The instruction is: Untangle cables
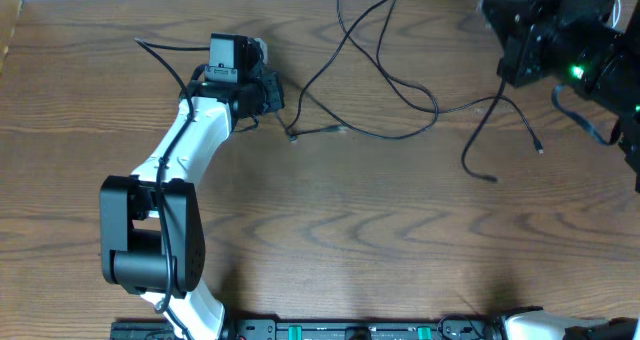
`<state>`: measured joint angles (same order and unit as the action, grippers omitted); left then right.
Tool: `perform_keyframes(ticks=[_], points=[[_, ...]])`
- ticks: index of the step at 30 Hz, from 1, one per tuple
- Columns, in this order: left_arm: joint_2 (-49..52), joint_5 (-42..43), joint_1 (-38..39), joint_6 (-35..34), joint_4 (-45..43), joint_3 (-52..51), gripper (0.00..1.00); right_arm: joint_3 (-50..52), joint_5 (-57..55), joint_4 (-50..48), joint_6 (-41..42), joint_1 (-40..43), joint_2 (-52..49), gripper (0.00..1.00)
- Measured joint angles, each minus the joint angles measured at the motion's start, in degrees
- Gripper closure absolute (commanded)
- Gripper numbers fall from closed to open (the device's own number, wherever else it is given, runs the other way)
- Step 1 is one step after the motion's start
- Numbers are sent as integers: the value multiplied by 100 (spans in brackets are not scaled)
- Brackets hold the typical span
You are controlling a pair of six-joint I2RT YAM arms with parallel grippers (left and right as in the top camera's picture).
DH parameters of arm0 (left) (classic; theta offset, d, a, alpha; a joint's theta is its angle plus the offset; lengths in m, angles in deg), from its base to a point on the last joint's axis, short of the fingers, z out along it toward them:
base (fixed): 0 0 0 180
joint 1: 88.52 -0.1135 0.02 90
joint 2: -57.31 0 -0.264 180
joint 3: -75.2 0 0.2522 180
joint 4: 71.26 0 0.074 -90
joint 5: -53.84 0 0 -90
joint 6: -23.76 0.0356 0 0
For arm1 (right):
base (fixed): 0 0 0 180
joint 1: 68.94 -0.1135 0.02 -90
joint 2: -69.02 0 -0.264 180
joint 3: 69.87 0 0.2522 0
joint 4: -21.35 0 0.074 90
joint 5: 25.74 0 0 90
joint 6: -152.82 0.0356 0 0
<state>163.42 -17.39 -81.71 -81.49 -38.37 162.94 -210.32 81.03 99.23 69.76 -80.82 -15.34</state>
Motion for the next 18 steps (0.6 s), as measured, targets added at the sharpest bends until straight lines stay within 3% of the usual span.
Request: perform_keyframes(ticks=[4, 10, 18], points=[[0, -579, 0, -105, 208, 0, 93, -378, -828, -452, -4, 258, -2, 99], [0, -1458, 0, -146, 599, 0, 93, -1139, -2050, -1128, -68, 1460, 111, 99], [0, -1797, 0, -170, 761, 0, 93, -1189, -2938, -2122, -313, 2809, -149, 99]])
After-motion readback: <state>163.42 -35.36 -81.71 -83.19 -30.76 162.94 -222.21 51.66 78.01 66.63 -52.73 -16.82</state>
